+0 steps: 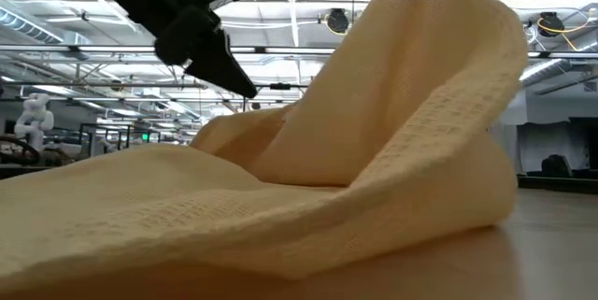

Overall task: Roll towel
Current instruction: Fold the yellow towel in

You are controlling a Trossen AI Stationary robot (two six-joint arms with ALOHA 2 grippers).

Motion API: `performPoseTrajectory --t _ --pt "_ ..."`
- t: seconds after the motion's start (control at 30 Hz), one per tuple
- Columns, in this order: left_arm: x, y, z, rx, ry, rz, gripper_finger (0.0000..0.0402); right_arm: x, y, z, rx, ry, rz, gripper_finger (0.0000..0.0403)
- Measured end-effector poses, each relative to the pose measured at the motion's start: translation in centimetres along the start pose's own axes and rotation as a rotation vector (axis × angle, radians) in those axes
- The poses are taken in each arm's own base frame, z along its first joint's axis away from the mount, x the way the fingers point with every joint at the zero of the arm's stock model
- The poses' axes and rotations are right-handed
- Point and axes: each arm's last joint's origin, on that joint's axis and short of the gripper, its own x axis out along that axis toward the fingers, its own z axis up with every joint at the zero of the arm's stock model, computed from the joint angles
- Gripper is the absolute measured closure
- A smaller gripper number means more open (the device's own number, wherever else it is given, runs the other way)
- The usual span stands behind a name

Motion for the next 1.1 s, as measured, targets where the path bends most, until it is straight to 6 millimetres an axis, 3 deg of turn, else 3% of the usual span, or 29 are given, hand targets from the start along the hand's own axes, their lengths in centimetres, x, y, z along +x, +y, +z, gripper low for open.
performPoseTrajectory --t 0.2,0.43,0.7,0.8,0.93,1.0,1.1 --pt "1.0 0.8 0.2 -0.013 -0.076 0.015 0.0236 0.3 0.1 -0.1 -0.015 0.015 -0.008 0.0403" --pt "3.7 1.1 0.7 0.056 -0.184 -0.074 0.0236 0.3 0.1 -0.1 -0.013 0.01 -0.02 0.0402" --pt "6.5 1.3 -0.8 0.124 -0.132 -0.079 0.0242 0.3 0.1 -0.1 -0.01 0.013 -0.02 0.0403" --pt "7.1 1.1 -1.1 0.159 -0.134 -0.08 0.0269 0.3 0.1 -0.1 -0.01 0.013 -0.021 0.0403" --pt "7.0 1.2 -0.9 0.175 -0.147 -0.059 0.0342 0.3 0.1 -0.1 -0.009 0.013 -0.021 0.0403" --pt "6.3 1.4 -0.4 0.169 -0.17 -0.047 0.0381 0.3 0.1 -0.2 -0.01 0.014 -0.021 0.0403" --pt "4.7 1.8 0.8 0.151 -0.218 -0.018 0.0389 0.3 0.1 -0.2 -0.011 0.019 -0.022 0.0403"
